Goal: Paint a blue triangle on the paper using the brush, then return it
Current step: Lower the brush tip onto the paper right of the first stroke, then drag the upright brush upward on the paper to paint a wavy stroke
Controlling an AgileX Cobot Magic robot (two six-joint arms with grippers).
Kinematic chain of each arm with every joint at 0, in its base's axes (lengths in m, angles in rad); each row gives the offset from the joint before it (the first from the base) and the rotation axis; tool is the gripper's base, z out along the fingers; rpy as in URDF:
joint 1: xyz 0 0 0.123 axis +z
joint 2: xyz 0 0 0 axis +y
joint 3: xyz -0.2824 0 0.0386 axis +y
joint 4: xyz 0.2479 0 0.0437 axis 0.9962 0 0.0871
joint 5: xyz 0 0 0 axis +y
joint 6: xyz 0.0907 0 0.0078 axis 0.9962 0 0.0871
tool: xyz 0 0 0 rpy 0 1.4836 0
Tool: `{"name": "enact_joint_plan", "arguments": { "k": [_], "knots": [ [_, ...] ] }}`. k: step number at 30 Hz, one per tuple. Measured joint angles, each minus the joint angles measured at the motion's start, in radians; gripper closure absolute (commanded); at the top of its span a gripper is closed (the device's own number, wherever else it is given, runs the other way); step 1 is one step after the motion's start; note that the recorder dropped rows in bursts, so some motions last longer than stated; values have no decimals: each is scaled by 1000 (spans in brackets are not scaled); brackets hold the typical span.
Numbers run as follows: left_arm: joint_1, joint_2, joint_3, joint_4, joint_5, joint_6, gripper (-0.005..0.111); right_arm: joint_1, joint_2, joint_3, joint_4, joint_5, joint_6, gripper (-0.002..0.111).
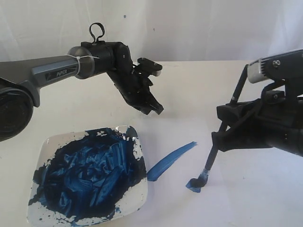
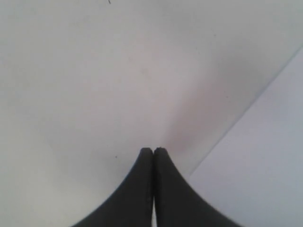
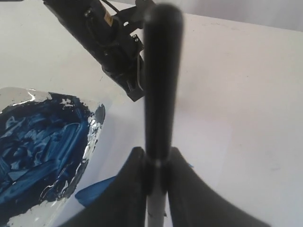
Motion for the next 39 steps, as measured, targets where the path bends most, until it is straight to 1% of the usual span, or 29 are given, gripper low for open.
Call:
{"name": "enact_joint_plan", "arguments": {
  "k": [9, 16, 23, 33, 39],
  "knots": [
    [0, 8, 0, 0, -113, 0, 107, 0, 44, 0, -10, -105, -35, 108],
    [0, 8, 0, 2, -161, 0, 107, 0, 93, 0, -15, -191, -42, 108],
    [0, 8, 0, 2, -162, 0, 107, 0, 175, -7, -18, -295, -42, 108],
    [0, 8, 0, 2, -160, 0, 107, 0, 291, -68, -18, -362, -85, 108],
    [0, 8, 0, 2, -96, 0, 107, 0, 346, -107, -18, -423, -120, 108]
  ]
}}
